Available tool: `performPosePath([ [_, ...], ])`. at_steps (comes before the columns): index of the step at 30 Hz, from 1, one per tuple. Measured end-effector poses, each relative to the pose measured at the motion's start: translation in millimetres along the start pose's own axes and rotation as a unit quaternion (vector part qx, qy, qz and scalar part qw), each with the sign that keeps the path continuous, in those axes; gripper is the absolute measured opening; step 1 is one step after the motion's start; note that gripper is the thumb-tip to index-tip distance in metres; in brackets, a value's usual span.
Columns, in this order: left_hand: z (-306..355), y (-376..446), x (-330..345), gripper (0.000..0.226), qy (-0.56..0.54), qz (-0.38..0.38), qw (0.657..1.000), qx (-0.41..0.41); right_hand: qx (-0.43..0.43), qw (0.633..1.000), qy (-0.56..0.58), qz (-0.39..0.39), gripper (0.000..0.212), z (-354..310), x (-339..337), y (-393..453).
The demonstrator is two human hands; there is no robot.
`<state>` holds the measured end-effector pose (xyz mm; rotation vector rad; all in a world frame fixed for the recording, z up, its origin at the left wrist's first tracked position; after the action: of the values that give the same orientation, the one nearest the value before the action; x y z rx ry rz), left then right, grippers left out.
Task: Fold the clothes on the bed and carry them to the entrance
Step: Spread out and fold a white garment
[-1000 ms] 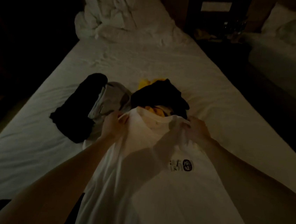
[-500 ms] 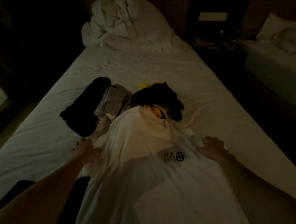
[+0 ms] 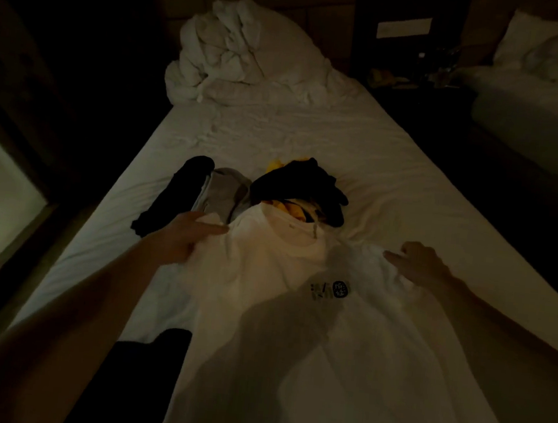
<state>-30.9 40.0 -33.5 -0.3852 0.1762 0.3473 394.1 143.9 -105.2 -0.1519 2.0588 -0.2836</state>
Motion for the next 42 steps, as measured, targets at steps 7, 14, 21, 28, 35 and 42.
performPosePath([
  [7, 3, -14, 40, 0.032, -0.253, -0.077, 0.962, 0.065, 0.013, 0.972, 0.236, 0.007, 0.031, -22, -23, -16],
  [14, -54, -49, 28, 0.012, 0.194, -0.031, 0.979, -0.059, 0.059, 0.897, 0.431, -0.081, 0.044, -101, 9, -51],
  [21, -124, -104, 32, 0.029, 0.488, -0.143, 0.859, -0.056, -0.008, 0.846, 0.463, -0.266, 0.035, -149, 56, -125],
  [28, -144, -167, 59, 0.068, 0.612, -0.126, 0.781, -0.03, 0.019, 0.995, 0.035, -0.093, 0.043, -14, 55, -173],
  [35, -173, -234, 71, 0.079, 0.629, -0.093, 0.769, -0.058, 0.074, 0.993, -0.056, -0.077, 0.073, 86, 93, -243],
  [42, -201, -277, 59, 0.074, 0.548, -0.112, 0.818, -0.134, -0.057, 0.992, -0.049, -0.103, 0.071, 93, 100, -292],
])
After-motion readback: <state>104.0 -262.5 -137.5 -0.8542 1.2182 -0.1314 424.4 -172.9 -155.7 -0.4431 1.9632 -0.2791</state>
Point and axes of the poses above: each hand's wrist, its own y-axis towards the middle knuckle, its own x-axis out of the palm, z = x × y, the point moved 3 cm from there along y, towards the middle knuckle, and after that the axes turned 3 degrees about -y, right-handed, at the moved point
